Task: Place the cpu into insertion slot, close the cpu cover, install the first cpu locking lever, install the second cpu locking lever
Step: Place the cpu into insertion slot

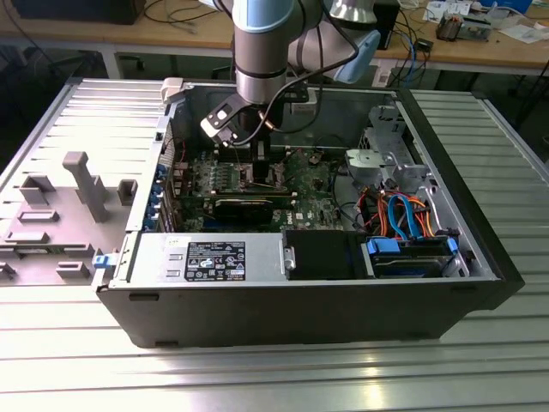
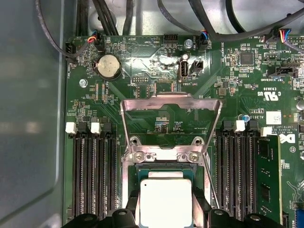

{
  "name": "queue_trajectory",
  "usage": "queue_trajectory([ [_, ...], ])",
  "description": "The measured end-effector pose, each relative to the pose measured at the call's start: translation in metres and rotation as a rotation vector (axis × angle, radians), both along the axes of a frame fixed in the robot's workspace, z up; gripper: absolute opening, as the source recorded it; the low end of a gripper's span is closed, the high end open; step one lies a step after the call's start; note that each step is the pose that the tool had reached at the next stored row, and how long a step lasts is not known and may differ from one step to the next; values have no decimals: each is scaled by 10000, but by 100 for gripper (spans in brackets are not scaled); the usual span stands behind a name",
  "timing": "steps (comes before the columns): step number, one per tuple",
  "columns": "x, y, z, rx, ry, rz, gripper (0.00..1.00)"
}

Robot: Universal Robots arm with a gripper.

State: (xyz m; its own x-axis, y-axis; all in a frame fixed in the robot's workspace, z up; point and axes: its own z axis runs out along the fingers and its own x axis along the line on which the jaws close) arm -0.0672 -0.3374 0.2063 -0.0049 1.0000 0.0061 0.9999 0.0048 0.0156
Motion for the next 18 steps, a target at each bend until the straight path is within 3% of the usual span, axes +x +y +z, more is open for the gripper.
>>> queue_trajectory([
  [18,0,-13,-19,2,-1,-16,53],
])
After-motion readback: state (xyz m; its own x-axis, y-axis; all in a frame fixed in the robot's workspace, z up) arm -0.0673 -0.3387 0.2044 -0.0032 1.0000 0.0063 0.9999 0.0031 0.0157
